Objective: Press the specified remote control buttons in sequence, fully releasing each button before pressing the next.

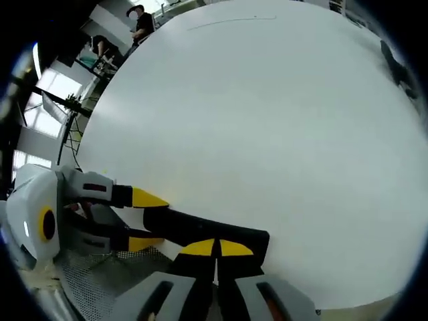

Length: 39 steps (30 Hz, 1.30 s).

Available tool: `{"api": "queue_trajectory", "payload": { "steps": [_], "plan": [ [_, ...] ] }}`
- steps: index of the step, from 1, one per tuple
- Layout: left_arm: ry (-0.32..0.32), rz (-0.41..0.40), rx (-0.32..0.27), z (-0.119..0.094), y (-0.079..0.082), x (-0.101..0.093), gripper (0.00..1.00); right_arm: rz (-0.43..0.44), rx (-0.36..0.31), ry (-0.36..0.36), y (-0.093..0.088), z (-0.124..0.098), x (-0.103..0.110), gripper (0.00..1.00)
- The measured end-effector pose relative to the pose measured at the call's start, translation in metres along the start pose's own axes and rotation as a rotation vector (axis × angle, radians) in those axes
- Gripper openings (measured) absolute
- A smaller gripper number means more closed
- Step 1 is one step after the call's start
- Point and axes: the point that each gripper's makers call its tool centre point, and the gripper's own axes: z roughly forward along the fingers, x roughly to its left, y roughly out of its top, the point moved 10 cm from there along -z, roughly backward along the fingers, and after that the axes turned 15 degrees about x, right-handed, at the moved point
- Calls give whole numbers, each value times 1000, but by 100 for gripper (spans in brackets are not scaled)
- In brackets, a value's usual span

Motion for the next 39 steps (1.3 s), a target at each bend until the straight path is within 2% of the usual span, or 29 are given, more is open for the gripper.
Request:
{"api": "queue_trajectory", "payload": {
  "steps": [5,12,21,25,26,33,37,39],
  "plan": [
    [3,2,2,0,1,-1,25,9,12,-28,2,0,3,0],
    [11,-16,1,0,1,-2,25,-31,31,-65,4,1,4,0],
    [19,-31,-1,1,1,-3,24,-20,15,-59,2,1,4,0],
    [20,-37,7,0,2,-3,24,6,0,-41,0,0,3,0],
    [18,-60,15,0,2,-3,24,9,-1,-35,0,0,2,0],
    [20,-51,14,0,2,-2,24,44,-7,17,-1,-2,-1,0],
    [20,-48,17,0,2,-2,24,54,-21,11,-2,-1,1,0],
    [20,-47,18,0,2,-2,24,29,-18,-4,-1,-2,3,0]
  ]
}}
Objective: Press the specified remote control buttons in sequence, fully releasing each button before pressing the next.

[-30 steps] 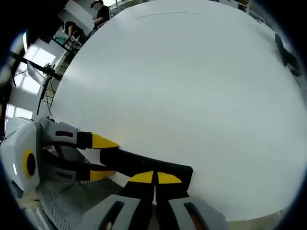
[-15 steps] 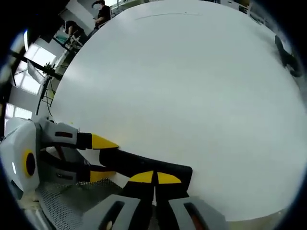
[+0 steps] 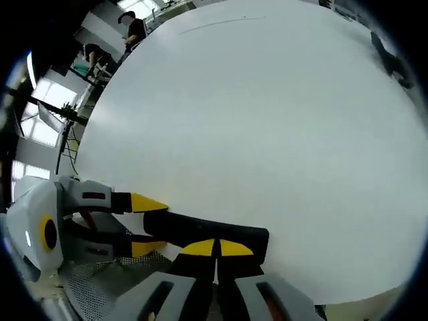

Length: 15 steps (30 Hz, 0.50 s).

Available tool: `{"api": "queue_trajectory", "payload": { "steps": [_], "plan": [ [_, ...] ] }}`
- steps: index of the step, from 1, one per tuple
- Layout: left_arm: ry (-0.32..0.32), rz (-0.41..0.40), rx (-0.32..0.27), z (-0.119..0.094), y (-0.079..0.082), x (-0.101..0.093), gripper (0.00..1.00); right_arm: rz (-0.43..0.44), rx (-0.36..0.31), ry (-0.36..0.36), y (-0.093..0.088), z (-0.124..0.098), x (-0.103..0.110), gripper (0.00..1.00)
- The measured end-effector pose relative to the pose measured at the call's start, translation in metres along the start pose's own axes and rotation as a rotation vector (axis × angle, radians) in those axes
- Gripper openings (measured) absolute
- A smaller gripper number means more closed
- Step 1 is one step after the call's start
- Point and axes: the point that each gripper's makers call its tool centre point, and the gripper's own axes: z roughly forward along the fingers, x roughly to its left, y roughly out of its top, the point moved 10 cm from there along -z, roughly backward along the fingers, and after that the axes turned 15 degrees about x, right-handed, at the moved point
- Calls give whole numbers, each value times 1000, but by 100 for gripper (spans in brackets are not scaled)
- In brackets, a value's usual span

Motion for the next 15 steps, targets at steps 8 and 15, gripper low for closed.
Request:
{"api": "queue_trajectory", "payload": {
  "steps": [8,15],
  "plan": [
    [-1,-2,-6,0,-1,0,24,-28,-7,24,16,-4,10,0],
    [0,2,-12,0,-1,0,24,-50,24,20,23,3,19,0]
  ]
}}
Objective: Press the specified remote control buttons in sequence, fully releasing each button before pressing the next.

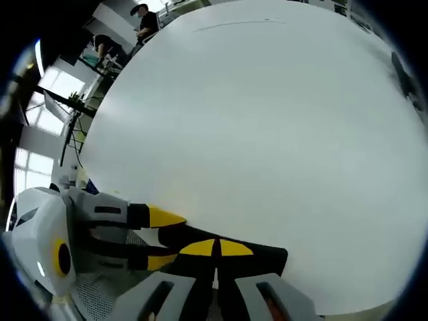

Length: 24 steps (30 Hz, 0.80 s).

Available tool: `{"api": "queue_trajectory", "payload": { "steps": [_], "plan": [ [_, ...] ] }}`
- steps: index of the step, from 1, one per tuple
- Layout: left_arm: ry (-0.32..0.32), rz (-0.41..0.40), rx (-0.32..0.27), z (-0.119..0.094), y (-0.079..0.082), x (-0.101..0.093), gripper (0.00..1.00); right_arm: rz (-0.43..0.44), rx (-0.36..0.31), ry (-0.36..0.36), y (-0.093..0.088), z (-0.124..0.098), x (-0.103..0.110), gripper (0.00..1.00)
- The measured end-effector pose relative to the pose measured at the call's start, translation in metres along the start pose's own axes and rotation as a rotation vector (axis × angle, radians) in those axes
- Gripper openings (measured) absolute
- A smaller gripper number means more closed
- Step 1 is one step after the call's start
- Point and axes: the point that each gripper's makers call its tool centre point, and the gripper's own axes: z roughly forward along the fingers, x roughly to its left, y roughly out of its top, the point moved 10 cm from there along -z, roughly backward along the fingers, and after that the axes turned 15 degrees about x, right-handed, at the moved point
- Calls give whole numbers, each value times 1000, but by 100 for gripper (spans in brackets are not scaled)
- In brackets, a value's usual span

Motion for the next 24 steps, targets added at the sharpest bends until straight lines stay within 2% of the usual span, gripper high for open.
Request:
{"api": "queue_trajectory", "payload": {
  "steps": [16,24],
  "plan": [
    [-3,-4,-5,0,0,0,24,8,44,-13,2,6,-3,0],
    [-4,-10,-4,1,0,0,24,-55,59,-67,4,7,1,0]
  ]
}}
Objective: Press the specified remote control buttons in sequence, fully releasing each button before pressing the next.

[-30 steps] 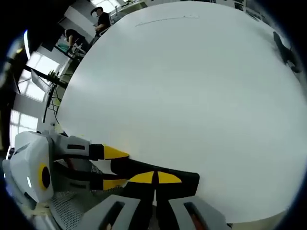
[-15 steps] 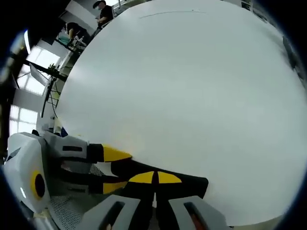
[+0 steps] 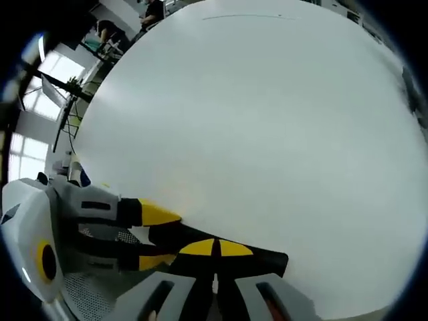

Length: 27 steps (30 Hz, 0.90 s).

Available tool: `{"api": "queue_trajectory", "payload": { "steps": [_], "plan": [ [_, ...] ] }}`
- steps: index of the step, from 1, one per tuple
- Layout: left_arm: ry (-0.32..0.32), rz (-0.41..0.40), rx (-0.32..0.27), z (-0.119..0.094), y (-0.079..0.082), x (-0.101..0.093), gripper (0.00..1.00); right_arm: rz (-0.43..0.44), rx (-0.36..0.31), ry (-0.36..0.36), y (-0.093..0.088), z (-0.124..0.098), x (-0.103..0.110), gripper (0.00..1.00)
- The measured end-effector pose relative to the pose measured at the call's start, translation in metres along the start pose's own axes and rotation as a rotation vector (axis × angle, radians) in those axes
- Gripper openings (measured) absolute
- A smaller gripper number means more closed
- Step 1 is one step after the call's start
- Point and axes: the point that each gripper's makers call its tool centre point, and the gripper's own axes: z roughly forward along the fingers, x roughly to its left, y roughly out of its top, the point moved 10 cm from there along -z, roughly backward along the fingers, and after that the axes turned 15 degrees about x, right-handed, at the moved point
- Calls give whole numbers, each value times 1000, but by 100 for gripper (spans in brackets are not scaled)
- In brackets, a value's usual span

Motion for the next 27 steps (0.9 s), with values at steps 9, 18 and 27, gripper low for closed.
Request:
{"api": "queue_trajectory", "payload": {
  "steps": [9,18,27],
  "plan": [
    [0,-18,-9,0,-1,0,24,4,-9,49,-2,-2,-5,0],
    [1,-14,-23,0,-2,0,24,-18,-75,69,-14,-6,-8,0],
    [3,-17,-25,0,-2,-1,24,-16,-73,86,-20,-2,-4,0]
  ]
}}
